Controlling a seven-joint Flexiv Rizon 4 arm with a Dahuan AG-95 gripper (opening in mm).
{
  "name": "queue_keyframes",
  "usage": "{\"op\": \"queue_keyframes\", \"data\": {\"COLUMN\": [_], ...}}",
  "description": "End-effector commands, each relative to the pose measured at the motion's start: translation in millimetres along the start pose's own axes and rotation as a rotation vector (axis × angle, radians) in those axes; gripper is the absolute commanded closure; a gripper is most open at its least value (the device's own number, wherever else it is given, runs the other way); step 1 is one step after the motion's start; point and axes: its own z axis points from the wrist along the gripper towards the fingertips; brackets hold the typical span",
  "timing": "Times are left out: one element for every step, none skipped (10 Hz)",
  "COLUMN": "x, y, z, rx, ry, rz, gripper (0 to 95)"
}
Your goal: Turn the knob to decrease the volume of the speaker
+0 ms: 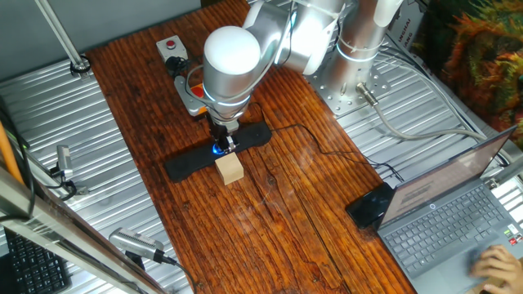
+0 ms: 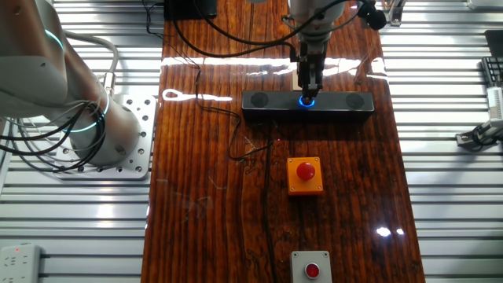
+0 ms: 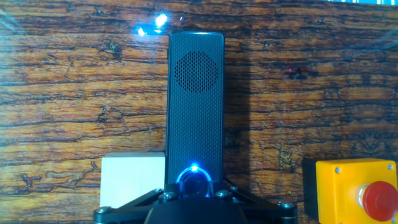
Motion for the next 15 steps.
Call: {"op": "queue_keyframes", "data": {"x": [-0.3, -0.3, -0.3, -0.3, -0.3, -0.3, -0.3, -0.3, -0.3, -0.3, -0.2, -0.2, -0.2, -0.2, -0.2], "y": [0.1, 0.1, 0.1, 0.1, 0.1, 0.1, 0.1, 0.2, 0.2, 0.2, 0.3, 0.3, 0.3, 0.3, 0.3], "z": [-0.2, -0.2, -0.2, 0.1, 0.4, 0.6, 0.7, 1.1, 1.6, 1.9, 2.3, 2.4, 2.5, 2.6, 2.7], "rx": [-0.001, -0.003, -0.004, -0.004, -0.004, -0.005, -0.005, -0.005, -0.005, -0.005, -0.006, -0.007, -0.007, -0.007, -0.007], "ry": [0.0, 0.0, 0.001, 0.002, 0.002, 0.002, 0.003, 0.002, 0.001, 0.001, 0.001, 0.001, 0.002, 0.002, 0.002], "rz": [-0.003, -0.003, -0.003, -0.002, -0.002, -0.002, -0.002, -0.002, -0.001, -0.001, 0.0, 0.0, 0.0, 0.0, 0.0], "gripper": [57.0, 57.0, 57.0, 57.0, 57.0, 57.0, 57.0, 57.0, 57.0, 57.0, 76.0, 76.0, 76.0, 76.0, 76.0]}}
